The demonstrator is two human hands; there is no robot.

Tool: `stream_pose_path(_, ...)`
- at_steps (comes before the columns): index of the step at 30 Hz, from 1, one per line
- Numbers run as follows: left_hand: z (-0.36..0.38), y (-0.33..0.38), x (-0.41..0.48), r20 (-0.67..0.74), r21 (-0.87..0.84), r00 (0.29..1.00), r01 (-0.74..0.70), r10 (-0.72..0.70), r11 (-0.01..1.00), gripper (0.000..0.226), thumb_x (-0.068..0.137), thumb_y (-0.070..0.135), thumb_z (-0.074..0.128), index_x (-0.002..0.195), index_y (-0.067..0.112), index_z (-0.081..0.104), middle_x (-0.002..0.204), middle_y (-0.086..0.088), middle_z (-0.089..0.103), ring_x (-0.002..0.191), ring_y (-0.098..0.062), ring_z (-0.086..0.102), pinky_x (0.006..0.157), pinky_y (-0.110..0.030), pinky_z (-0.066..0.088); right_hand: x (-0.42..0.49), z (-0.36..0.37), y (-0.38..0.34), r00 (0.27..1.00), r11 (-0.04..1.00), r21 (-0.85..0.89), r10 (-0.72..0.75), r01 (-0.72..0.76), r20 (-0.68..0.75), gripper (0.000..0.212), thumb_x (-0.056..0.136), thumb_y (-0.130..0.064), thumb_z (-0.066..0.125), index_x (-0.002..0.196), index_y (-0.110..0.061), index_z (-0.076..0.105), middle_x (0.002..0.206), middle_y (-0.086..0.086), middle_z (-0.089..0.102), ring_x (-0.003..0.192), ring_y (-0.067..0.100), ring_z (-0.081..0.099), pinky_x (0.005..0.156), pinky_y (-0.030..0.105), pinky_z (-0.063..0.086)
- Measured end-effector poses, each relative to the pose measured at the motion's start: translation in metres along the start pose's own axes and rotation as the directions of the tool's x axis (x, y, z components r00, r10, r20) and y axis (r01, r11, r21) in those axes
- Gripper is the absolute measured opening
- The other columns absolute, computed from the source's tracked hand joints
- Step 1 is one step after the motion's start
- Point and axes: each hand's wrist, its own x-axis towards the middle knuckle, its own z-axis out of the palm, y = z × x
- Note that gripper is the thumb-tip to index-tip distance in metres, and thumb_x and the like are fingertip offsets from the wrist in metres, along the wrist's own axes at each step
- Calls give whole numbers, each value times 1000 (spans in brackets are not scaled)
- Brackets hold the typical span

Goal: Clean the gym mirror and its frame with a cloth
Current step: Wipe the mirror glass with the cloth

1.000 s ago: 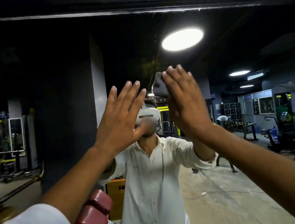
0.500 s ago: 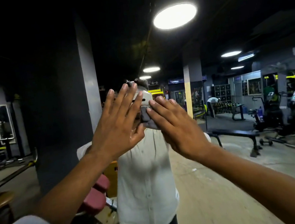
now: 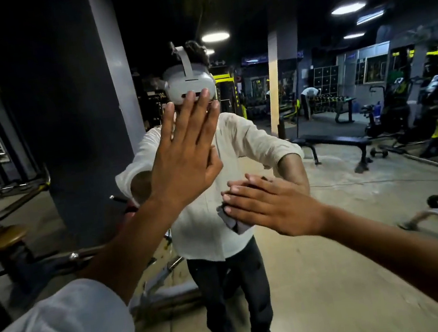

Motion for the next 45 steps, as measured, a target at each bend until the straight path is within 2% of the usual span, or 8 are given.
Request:
stream_pose_path(6,3,1,1,-22,23,1000,-5,5,1000,78,105,33,44,170,8,11,177,-17,9,164,-35,8,133,-57,8,13,1,-8,909,927,108,373,-358,-187,50,110,-8,32,160,-7,40,169,14,32,158,35,26,127,56,24)
stream_pose_path(11,3,1,2,-30,33,1000,-6,7,999,77,105,34,45,170,7,13,177,-18,9,164,-35,8,133,-58,9,-9,19,-16,999,996,78,42,-41,-3,55,111,-18,43,164,-11,32,174,6,21,162,26,18,131,51,18)
stream_pose_path(16,1,3,4,-23,76,1000,0,1,997,78,103,34,43,170,7,14,177,-19,9,164,-37,9,133,-58,8,7,-12,32,930,955,63,297,-290,-215,63,102,-6,53,162,-7,35,171,13,27,160,34,21,128,58,23)
stream_pose_path(21,-10,4,12,-42,83,999,1,3,997,73,100,32,49,165,3,31,173,-22,26,160,-39,25,131,-58,16,6,-39,86,985,993,-80,69,-83,-160,69,101,-8,50,166,-9,26,174,13,19,162,33,13,130,56,15)
stream_pose_path(28,-27,8,115,-47,106,999,-5,10,994,80,106,42,46,169,5,14,177,-18,9,165,-34,7,132,-55,15,30,-103,187,677,796,169,588,-581,-443,67,101,-9,62,163,-9,35,171,13,28,162,29,17,129,57,19)
stream_pose_path(33,-23,22,163,-24,127,999,-26,29,992,78,107,42,34,170,8,4,178,-17,-3,165,-33,-2,132,-56,14,6,-115,215,926,942,-119,275,-314,-260,72,101,-17,56,166,-14,26,174,7,20,163,24,9,132,50,9)
stream_pose_path(39,-9,40,168,-71,93,994,84,-78,992,77,106,43,33,171,10,7,178,-15,-1,166,-31,-1,131,-58,14,5,-128,255,592,728,160,647,-667,-480,65,103,-15,53,165,-14,31,173,8,25,162,25,13,131,52,13)
stream_pose_path(45,-12,40,167,-109,97,993,59,-49,994,80,105,48,40,170,7,16,178,-17,8,165,-32,8,131,-59,17,-1,-120,253,892,927,-123,296,-355,-341,77,95,-16,55,166,-13,27,174,9,22,163,26,11,132,51,9)
